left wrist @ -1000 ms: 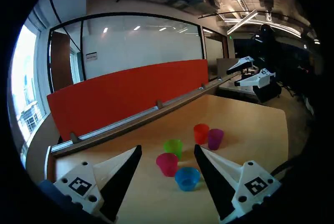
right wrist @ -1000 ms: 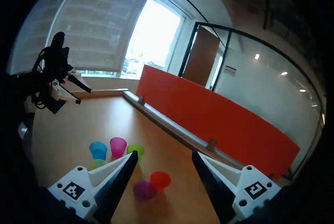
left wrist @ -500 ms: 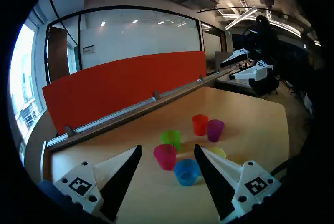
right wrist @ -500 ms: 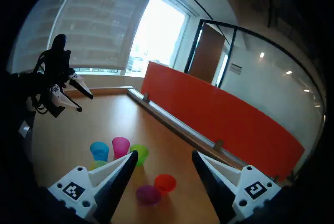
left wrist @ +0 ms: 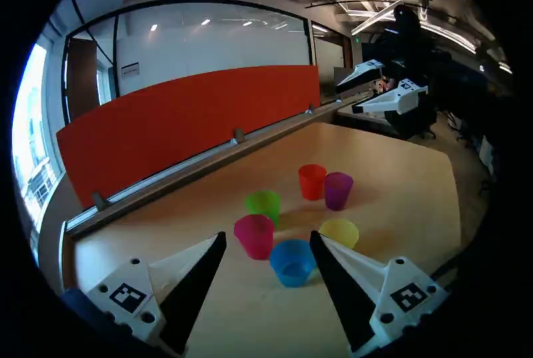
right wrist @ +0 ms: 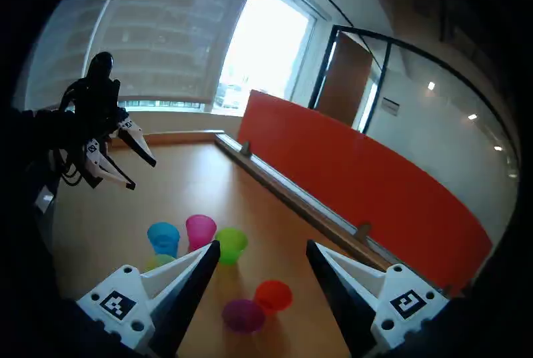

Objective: Pour water

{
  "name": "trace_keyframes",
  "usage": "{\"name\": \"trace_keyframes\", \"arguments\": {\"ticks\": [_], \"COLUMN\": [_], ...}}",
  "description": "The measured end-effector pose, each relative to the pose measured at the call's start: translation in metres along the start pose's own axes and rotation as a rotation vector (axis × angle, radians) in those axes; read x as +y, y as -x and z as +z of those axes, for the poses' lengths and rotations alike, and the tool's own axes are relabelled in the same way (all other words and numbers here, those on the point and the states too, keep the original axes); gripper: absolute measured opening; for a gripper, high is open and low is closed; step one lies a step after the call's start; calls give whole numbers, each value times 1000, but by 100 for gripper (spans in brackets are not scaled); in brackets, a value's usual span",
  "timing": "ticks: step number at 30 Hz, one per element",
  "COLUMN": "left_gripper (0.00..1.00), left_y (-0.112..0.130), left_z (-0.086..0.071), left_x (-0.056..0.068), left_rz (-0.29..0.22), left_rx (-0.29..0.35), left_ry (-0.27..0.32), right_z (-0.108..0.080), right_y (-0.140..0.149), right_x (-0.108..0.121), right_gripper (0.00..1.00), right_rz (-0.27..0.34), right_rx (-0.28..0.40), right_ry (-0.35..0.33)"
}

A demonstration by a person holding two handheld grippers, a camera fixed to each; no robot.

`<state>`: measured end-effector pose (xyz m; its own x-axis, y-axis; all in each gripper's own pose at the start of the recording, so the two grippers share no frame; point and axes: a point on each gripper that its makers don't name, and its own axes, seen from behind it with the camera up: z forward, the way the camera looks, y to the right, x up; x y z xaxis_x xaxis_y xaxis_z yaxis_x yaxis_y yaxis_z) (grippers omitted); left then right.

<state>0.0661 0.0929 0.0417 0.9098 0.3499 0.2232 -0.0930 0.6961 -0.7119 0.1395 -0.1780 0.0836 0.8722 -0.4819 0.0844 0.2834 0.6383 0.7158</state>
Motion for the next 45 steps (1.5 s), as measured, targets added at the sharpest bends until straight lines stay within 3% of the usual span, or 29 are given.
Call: {"name": "trace_keyframes", "arguments": {"ticks": [9,35,45], "left_gripper": [93,93,93], "left_y": [17,67,82], "left_z": [13,55,66], "left_x": [9,39,44], "left_rz": [-10,21,32], "left_rx": [-31,-152,-198], "left_ry": [42,121,139], "right_z": [17,46,55], "right_y": [5,17,20], "right_x": [-10,-9,-10], "right_gripper": [100,100,100], "right_rz": [-16,-4,-18], "right_rx": [-16,-22,-21], "right_ry": [-38,-77,-83]}}
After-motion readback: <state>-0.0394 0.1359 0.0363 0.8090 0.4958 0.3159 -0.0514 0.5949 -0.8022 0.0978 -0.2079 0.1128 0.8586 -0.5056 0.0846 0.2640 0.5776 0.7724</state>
